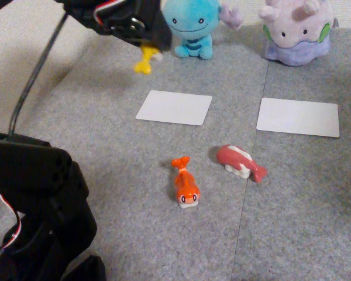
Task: Wooper wants to eat egg sudhi, and Goomy wants to eat shrimp sushi
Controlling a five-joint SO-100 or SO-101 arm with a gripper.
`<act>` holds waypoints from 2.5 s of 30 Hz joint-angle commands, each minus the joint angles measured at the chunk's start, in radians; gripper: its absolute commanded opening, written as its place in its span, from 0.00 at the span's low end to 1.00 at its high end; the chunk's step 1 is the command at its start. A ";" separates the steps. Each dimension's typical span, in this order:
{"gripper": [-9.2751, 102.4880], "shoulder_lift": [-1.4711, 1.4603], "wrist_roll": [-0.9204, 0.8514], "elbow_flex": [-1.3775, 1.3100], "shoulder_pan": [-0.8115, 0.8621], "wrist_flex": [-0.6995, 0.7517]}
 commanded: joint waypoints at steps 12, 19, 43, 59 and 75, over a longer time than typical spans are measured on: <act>0.11 -0.364 -0.006 -0.049 -0.063 -0.268; 0.11 -0.561 -0.005 -0.252 -0.067 -0.163; 0.11 -1.006 -0.009 -0.546 -0.057 -0.075; 0.27 -0.992 0.005 -0.546 -0.058 -0.061; 0.27 -0.514 -0.008 -0.545 -0.126 0.267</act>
